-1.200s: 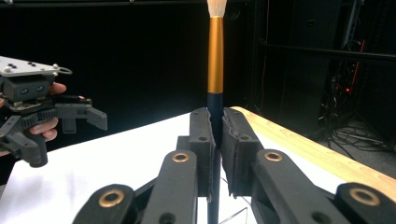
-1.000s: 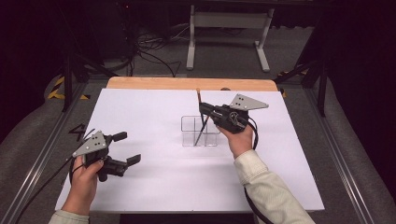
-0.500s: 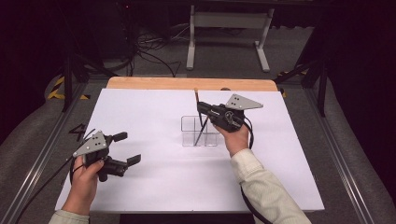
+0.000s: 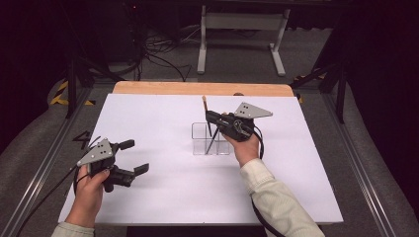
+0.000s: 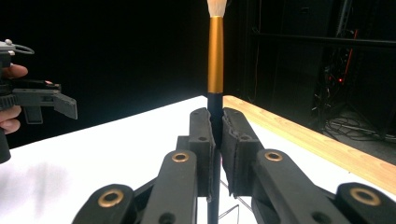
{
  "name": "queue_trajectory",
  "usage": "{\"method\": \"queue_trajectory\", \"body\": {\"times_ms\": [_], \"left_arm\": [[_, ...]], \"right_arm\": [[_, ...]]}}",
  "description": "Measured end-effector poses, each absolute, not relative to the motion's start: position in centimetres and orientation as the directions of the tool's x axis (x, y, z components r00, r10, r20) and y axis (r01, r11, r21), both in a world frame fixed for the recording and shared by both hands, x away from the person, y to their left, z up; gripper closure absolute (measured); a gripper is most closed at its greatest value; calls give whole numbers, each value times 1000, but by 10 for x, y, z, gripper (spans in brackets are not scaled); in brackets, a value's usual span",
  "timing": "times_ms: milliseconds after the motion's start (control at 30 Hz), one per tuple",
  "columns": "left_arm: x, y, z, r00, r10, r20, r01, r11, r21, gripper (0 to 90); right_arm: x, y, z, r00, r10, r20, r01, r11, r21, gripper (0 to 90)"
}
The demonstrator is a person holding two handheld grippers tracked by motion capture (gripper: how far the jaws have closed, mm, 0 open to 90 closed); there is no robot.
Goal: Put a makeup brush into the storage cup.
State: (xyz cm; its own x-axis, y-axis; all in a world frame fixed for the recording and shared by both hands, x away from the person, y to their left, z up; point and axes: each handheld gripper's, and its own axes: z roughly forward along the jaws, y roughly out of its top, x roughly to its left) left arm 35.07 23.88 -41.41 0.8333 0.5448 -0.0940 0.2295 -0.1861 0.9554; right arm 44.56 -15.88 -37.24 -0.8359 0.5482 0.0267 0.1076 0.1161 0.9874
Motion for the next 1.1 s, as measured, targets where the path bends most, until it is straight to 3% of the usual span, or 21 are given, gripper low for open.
{"method": "queue_trajectory", "body": {"times_ms": [1100], "left_arm": [[350,239,-412,835,543,-89,228,-195,954,6]], "right_arm": [[446,-162,-397,-827,557,81,175,117,978,832]]}}
